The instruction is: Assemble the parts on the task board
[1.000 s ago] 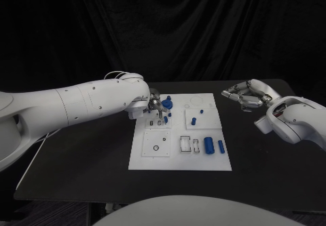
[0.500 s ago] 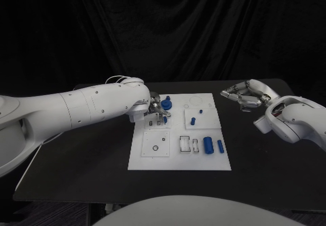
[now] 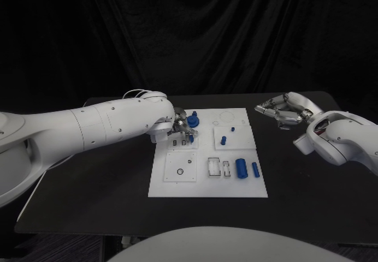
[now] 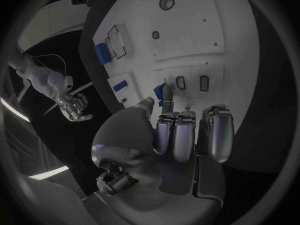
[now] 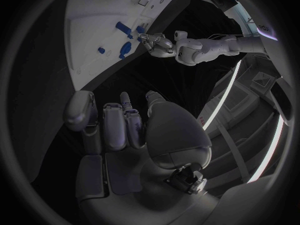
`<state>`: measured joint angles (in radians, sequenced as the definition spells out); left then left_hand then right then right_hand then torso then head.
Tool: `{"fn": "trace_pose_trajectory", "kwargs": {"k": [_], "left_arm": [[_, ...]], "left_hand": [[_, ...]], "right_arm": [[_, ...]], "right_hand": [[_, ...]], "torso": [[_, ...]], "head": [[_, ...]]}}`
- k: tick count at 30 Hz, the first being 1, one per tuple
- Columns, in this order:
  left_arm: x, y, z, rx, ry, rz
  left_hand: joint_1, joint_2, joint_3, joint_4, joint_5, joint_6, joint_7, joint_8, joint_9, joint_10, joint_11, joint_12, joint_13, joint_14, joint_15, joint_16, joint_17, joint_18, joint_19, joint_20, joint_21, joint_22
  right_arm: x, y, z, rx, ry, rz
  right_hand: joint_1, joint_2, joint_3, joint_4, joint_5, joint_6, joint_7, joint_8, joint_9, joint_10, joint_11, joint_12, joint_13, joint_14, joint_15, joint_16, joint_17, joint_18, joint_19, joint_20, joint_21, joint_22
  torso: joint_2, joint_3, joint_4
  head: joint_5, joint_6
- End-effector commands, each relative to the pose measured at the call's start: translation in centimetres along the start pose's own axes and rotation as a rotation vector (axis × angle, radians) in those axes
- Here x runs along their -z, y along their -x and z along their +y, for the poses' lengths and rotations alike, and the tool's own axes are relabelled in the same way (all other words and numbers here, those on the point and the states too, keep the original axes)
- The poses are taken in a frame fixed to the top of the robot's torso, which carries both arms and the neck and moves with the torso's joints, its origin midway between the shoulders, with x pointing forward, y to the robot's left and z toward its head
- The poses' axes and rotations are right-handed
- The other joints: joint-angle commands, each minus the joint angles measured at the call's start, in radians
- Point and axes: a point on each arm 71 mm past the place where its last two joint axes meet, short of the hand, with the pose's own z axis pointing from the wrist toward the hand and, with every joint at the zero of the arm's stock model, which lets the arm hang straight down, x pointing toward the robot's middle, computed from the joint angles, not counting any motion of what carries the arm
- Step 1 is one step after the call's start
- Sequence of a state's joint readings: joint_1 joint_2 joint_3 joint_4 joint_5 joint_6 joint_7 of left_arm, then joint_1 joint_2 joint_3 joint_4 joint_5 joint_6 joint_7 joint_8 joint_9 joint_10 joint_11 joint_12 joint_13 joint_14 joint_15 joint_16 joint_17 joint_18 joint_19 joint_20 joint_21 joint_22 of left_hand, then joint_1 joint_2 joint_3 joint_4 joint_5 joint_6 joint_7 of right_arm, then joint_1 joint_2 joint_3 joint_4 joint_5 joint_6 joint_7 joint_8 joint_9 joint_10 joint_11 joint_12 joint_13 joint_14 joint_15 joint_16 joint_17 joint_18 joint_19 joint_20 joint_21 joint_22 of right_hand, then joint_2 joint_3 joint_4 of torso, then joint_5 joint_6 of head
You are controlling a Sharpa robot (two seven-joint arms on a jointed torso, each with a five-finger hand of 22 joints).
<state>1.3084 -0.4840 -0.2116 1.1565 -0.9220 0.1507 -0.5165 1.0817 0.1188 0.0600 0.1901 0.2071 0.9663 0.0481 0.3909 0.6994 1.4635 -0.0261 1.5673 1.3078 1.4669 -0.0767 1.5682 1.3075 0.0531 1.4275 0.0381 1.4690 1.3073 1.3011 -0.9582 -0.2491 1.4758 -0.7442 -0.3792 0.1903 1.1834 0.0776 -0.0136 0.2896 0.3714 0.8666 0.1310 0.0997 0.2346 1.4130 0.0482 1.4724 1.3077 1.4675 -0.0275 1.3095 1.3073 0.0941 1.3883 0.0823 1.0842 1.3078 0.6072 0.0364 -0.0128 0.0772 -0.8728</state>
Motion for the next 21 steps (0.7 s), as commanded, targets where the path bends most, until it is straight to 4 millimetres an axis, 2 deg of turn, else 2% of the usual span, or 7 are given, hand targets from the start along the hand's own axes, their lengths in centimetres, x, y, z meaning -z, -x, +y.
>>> {"fn": "trace_pose_trajectory", "kwargs": {"k": [1,5,15,21], "left_arm": [[-0.08,-0.11,-0.25,0.007,-0.024,0.003],[-0.14,-0.18,-0.24,0.006,-0.024,0.006],[-0.32,-0.30,-0.22,0.001,-0.019,0.017],[-0.41,-0.37,-0.24,-0.003,-0.015,0.024]], "left_hand": [[0.013,0.001,0.008,-0.004,0.008,-0.007,-0.001,-0.007,0.004,0.107,0.002,0.003,0.263,0.104,0.001,0.003,0.263,0.005,-0.009,-0.002,-0.007,0.009],[0.016,0.000,0.014,-0.011,0.013,-0.008,-0.001,-0.010,0.010,0.107,0.002,0.003,0.263,0.104,0.001,0.003,0.263,0.006,-0.011,-0.001,-0.010,0.005],[0.021,-0.001,0.022,-0.020,0.018,-0.008,-0.001,-0.014,0.017,0.107,0.002,0.003,0.263,0.104,0.001,0.003,0.263,0.006,-0.010,-0.001,-0.010,0.007],[0.032,-0.006,0.041,-0.042,0.020,-0.009,-0.002,-0.023,0.030,0.107,0.001,0.003,0.263,0.104,0.000,0.003,0.263,0.007,-0.013,-0.002,-0.014,0.003]], "right_arm": [[0.00,-0.14,-0.22,-0.002,-0.020,0.011],[-0.03,-0.16,-0.23,-0.002,-0.023,0.013],[-0.15,-0.27,-0.23,-0.003,-0.028,0.020],[-0.28,-0.37,-0.22,-0.003,-0.031,0.026]], "right_hand": [[0.010,-0.001,-0.007,0.001,0.005,0.007,0.004,0.003,-0.002,-0.002,0.005,-0.001,0.092,0.022,0.008,-0.003,0.056,0.008,0.001,0.003,-0.003,0.065],[0.010,-0.001,-0.007,0.001,0.005,0.006,0.004,0.003,-0.002,-0.002,0.005,-0.001,0.091,0.022,0.008,-0.004,0.055,0.008,0.001,0.003,-0.006,0.064],[0.010,0.000,-0.008,0.001,0.005,0.006,0.004,0.003,-0.002,-0.003,0.006,-0.001,0.091,0.022,0.008,-0.005,0.055,0.009,0.000,0.004,-0.008,0.063],[0.011,0.000,-0.008,0.001,0.005,0.006,0.004,0.003,-0.002,-0.003,0.006,-0.002,0.090,0.022,0.009,-0.006,0.054,0.009,-0.001,0.004,-0.010,0.062]], "torso": [[-0.001,0.0002,-0.0009],[-0.002,0.0012,0.0011],[-0.002,0.0008,0.0005],[-0.002,0.0002,0.0001]], "head": [[0.000,0.000],[-0.003,0.000],[-0.003,0.000],[0.000,0.000]]}}
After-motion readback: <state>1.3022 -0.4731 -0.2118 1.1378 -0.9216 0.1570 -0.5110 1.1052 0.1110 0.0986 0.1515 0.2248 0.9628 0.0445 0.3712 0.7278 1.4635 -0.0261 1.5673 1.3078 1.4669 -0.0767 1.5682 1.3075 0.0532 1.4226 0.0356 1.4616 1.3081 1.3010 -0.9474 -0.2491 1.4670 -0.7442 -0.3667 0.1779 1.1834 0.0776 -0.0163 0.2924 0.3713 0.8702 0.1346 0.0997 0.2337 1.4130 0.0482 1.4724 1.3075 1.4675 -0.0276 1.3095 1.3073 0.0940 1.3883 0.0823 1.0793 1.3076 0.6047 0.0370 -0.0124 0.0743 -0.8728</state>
